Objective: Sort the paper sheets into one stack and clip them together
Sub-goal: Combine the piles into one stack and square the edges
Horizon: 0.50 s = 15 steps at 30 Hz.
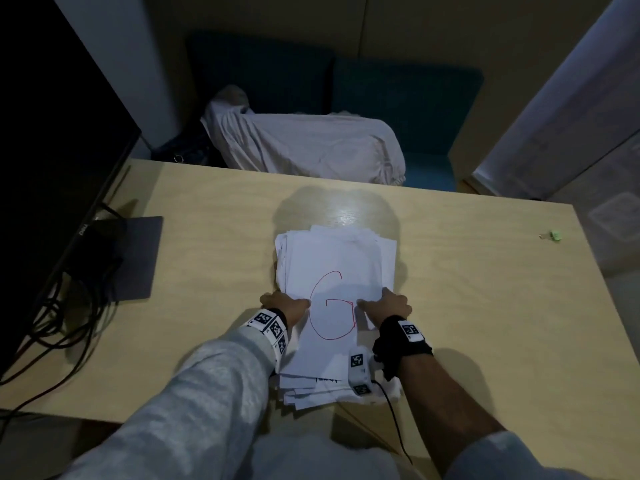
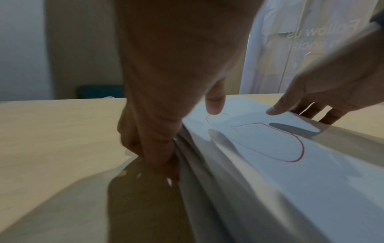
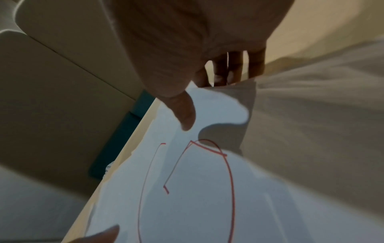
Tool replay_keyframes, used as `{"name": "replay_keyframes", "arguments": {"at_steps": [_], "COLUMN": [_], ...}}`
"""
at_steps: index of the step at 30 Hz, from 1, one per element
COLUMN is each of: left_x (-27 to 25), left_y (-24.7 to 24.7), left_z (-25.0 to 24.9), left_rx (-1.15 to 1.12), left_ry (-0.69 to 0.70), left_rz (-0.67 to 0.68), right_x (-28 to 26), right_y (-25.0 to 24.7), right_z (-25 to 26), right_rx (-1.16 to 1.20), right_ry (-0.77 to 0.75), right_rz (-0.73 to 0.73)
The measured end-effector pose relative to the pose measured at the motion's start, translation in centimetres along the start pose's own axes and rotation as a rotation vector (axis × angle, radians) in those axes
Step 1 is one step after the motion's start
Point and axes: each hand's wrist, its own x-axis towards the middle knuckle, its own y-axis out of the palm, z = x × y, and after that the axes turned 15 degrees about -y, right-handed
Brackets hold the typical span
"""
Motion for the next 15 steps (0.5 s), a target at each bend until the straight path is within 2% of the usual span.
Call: {"name": "replay_keyframes", "arguments": {"at_steps": [4, 8, 12, 15], "left_x": [0.2, 0.2, 0.2, 0.2], "left_y": [0.3, 0.6, 0.4, 0.1], "left_z": [-0.4, -0.5, -0.5, -0.6], "left_rx": [-0.003, 0.020, 0.095, 0.083], "left_ry": [0.029, 0.062, 0.117, 0.187], "left_rz": [0.009, -0.069, -0.028, -0.015], "right_x": [0.7, 1.2, 2.6, 3.1], "right_y": [0.3, -0.5, -1.2, -1.6], "right_z": [0.1, 0.8, 0.7, 0.1], "right_rx": [0.055, 0.221, 0.200, 0.168], "right_ry": [-0.047, 0.127, 0.119, 0.130], "right_rz": [-0.064, -0.197, -0.071, -0.097]}}
